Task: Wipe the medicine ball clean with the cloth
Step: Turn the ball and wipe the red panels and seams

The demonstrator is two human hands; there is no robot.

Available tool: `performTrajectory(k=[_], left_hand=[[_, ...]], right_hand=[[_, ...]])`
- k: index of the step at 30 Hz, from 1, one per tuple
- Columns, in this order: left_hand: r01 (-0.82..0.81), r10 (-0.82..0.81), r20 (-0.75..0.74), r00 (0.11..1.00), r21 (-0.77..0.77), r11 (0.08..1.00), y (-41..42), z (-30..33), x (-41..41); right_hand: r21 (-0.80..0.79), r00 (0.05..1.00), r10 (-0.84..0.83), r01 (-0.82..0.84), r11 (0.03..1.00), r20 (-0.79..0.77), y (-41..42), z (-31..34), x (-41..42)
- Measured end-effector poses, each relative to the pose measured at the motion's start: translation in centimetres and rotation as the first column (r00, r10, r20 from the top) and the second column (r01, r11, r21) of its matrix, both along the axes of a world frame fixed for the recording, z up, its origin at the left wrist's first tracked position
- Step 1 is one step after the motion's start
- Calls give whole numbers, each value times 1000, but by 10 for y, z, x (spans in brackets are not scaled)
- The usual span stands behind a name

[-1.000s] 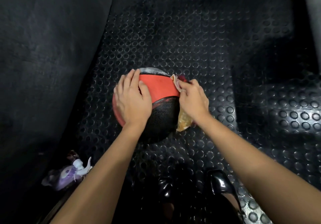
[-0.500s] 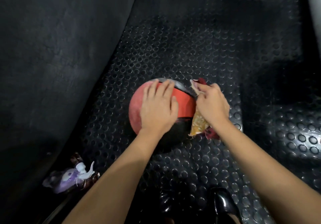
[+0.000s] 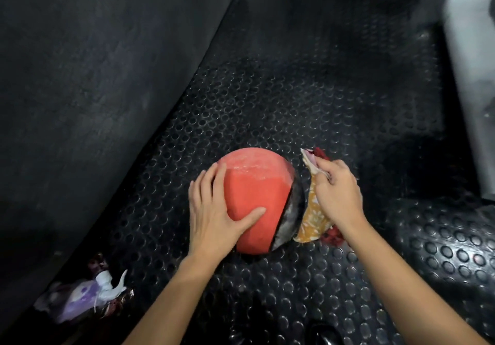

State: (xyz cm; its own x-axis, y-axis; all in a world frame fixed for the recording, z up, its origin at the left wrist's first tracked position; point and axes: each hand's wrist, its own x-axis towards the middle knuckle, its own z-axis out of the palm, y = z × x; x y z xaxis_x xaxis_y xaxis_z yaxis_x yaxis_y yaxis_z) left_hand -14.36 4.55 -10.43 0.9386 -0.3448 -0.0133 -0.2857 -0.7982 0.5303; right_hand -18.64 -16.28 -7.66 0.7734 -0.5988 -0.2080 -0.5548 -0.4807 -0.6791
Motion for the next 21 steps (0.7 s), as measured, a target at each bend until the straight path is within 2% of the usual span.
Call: performTrajectory(k=[4, 7, 14, 17, 21], left_hand=[[-108, 108, -91, 990, 6, 994, 0, 4, -8], [-134, 123, -253, 960, -26, 991, -6, 10, -12], [-14, 24, -366, 930, 31, 999, -7, 15, 1], [52, -38, -412, 910, 23, 998, -8, 21, 11], [150, -110, -463, 879, 50, 987, -9, 28, 30]], right_hand=[[-26, 975, 220, -220, 975, -11, 14, 4, 9], [-77, 953, 297, -301, 951, -57, 21, 3, 5], [-169, 934, 303, -335, 927, -192, 28, 22, 2], [-139, 940, 299, -323, 936, -165, 17, 29, 21], [-96, 886, 441, -456, 885, -147, 13, 25, 46]])
